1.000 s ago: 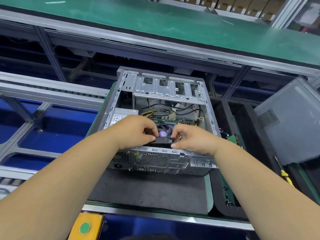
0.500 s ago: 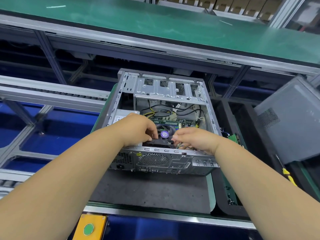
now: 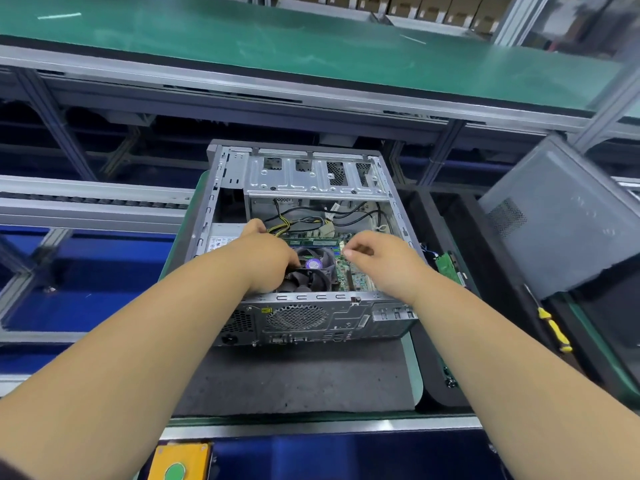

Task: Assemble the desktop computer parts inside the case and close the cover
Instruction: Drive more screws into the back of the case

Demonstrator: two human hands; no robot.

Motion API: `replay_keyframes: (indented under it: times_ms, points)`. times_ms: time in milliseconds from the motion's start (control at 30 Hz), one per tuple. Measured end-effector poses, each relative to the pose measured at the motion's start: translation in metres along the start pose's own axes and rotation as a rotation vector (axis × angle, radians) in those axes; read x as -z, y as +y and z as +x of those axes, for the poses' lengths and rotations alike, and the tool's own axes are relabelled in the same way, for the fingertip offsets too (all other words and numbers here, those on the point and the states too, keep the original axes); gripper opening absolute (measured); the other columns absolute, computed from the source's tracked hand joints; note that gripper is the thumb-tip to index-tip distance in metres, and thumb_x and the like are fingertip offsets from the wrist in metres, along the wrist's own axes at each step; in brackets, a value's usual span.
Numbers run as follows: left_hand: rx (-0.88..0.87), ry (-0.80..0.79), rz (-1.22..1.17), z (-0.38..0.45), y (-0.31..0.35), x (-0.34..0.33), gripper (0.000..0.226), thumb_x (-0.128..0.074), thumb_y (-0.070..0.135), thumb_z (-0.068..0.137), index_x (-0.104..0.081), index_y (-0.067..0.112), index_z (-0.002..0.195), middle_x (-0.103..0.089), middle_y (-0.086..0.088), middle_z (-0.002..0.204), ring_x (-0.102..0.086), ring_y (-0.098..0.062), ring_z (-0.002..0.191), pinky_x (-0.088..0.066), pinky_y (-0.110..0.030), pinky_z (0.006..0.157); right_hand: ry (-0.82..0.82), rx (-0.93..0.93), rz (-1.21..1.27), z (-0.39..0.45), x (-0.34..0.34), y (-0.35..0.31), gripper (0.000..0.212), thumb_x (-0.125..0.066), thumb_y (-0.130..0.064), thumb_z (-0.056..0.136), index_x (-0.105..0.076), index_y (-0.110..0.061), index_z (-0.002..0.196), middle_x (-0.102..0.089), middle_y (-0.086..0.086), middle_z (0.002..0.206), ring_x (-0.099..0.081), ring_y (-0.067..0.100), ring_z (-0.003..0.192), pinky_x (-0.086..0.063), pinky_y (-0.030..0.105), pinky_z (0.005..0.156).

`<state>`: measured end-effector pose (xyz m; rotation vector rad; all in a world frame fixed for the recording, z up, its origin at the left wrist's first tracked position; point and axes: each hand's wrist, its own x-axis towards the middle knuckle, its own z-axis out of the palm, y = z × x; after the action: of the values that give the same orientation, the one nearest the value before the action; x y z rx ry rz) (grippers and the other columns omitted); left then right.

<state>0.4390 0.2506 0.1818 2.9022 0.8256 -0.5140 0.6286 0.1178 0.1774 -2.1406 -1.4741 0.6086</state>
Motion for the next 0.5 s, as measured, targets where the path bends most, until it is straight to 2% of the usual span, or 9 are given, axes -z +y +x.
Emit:
replay_keyframes:
  times_ms: [67, 200, 267, 333, 400, 500]
  points:
    - [-0.008, 0.041, 0.012, 0.001, 0.000, -0.001, 0.060, -0.039, 0.003, 0.086, -0.054, 0.040, 0.132, -0.065, 0.010, 0.119, -0.052, -0.015, 0.113, -0.015, -0.037, 0.108, 0.122, 0.027, 0.051, -0.008, 0.007, 0.001, 0.008, -0.060, -0.033, 0.095, -0.068, -0.032, 0.096, -0.066, -0.017, 0.091, -0.060, 0.001, 0.088, -0.050, 0.030, 0.080]
    - [-0.026, 0.295, -0.156, -0.001, 0.010, 0.006, 0.033, -0.051, 0.029, 0.096, -0.059, 0.035, 0.127, -0.061, 0.008, 0.127, -0.054, -0.019, 0.117, -0.026, -0.038, 0.109, 0.403, 0.023, 0.143, -0.028, 0.028, 0.013, 0.009, -0.069, -0.023, 0.088, -0.069, -0.032, 0.086, -0.067, -0.012, 0.086, -0.062, 0.003, 0.083, -0.052, 0.027, 0.079]
    - [-0.056, 0.431, -0.315, -0.006, 0.023, 0.012, 0.024, -0.061, 0.038, 0.091, -0.065, 0.037, 0.115, -0.064, 0.013, 0.115, -0.059, -0.017, 0.109, -0.040, -0.038, 0.100, 0.547, -0.013, 0.185, -0.039, 0.040, 0.027, 0.010, -0.073, -0.021, 0.084, -0.069, -0.029, 0.080, -0.066, -0.010, 0.080, -0.060, 0.003, 0.075, -0.051, 0.024, 0.073]
    - [-0.080, 0.559, -0.436, -0.009, 0.040, 0.018, 0.006, -0.070, 0.038, 0.084, -0.065, 0.040, 0.086, -0.062, 0.019, 0.088, -0.061, -0.011, 0.087, -0.048, -0.030, 0.076, 0.630, -0.076, 0.231, -0.050, 0.051, 0.043, 0.012, -0.076, -0.024, 0.081, -0.067, -0.027, 0.075, -0.064, -0.009, 0.073, -0.056, 0.002, 0.067, -0.047, 0.022, 0.066]
    - [-0.093, 0.612, -0.531, -0.008, 0.061, 0.020, 0.018, -0.073, 0.037, 0.081, -0.058, 0.038, 0.071, -0.058, 0.018, 0.075, -0.058, -0.004, 0.075, -0.047, -0.027, 0.065, 0.656, -0.144, 0.266, -0.061, 0.060, 0.061, 0.020, -0.075, -0.032, 0.083, -0.064, -0.022, 0.070, -0.060, -0.007, 0.066, -0.052, 0.004, 0.061, -0.042, 0.021, 0.062]
    - [-0.135, 0.637, -0.601, -0.001, 0.093, 0.019, 0.023, -0.070, 0.043, 0.082, -0.056, 0.034, 0.067, -0.059, 0.013, 0.071, -0.055, -0.002, 0.070, -0.045, -0.025, 0.059, 0.628, -0.196, 0.259, -0.079, 0.068, 0.086, 0.039, -0.059, -0.044, 0.093, -0.059, -0.016, 0.066, -0.061, -0.001, 0.064, -0.054, 0.009, 0.062, -0.042, 0.029, 0.062]
